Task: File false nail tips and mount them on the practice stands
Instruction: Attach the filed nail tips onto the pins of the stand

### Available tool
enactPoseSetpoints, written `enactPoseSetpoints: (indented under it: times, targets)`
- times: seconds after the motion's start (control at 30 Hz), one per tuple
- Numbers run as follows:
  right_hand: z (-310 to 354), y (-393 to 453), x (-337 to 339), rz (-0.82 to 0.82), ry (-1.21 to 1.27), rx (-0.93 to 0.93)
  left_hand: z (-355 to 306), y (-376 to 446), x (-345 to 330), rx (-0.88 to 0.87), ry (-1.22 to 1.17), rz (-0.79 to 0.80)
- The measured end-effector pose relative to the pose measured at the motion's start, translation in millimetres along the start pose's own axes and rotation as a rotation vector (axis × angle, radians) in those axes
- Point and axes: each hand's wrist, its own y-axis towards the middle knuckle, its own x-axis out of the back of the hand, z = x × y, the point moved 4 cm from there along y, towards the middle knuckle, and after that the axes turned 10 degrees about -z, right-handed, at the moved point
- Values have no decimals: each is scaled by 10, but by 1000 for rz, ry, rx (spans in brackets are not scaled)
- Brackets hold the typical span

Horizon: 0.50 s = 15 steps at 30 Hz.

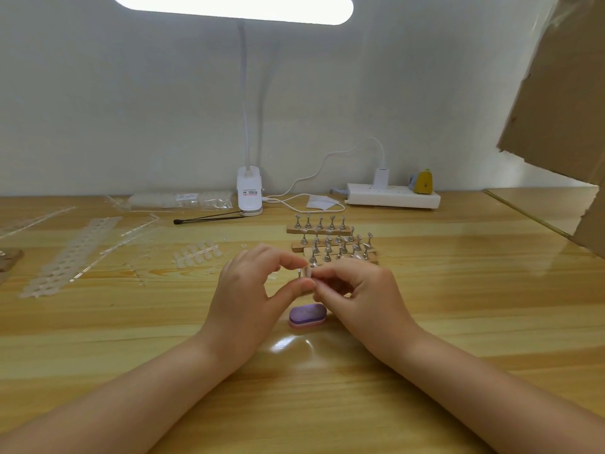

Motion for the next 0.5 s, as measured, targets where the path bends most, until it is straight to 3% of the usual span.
enactPoseSetpoints:
  times: [0.3, 0.5]
  targets:
    - [28, -8, 15, -28, -29, 62, -8, 1, 4, -5, -11, 7]
    - [77, -15, 41, -54, -85, 197, -13, 11, 11, 40, -78, 6]
